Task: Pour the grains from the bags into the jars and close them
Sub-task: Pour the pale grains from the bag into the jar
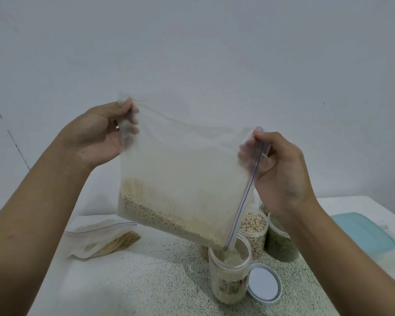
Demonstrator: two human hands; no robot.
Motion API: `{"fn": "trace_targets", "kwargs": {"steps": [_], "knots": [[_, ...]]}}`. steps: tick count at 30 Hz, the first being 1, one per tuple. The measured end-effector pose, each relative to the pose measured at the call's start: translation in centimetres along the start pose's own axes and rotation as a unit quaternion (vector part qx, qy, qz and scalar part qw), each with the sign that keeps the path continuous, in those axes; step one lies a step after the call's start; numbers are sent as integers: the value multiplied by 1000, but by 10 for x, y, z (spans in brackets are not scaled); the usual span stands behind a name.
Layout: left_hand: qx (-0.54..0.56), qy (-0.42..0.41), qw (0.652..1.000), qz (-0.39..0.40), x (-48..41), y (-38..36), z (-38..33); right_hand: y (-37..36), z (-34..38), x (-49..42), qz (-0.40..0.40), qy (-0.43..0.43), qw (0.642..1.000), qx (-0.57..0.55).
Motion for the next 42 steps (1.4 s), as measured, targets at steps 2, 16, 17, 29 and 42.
{"fn": "trace_targets", "kwargs": {"steps": [2, 16, 17, 29, 42], "knots": [[-1, 0, 1000, -1, -1, 1, 0, -1, -1, 0, 0, 2, 1000, 0], [-20, -8, 1000, -6, -9, 2, -3, -3, -3, -8, -18, 17, 1000, 10], [-21, -8, 1000, -6, -10, 1, -2, -3, -4, -9, -19, 18, 1000, 8], [-27, -4, 1000, 7, -14, -6, 3, 5, -2, -17, -41, 27, 999, 21], [-28, -3, 999, 15, -12, -9, 5, 11, 1, -12, -30, 27, 999, 24]]}}
Point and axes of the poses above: each hand's wrist, its own x-axis away from the middle knuckle, its own y-axis out of the back of the hand, z = x × y, the point moved 3 cm from there along -x, towards the middle knuckle, and after that the axes turned 9 degrees about -z, right-handed, at the moved point
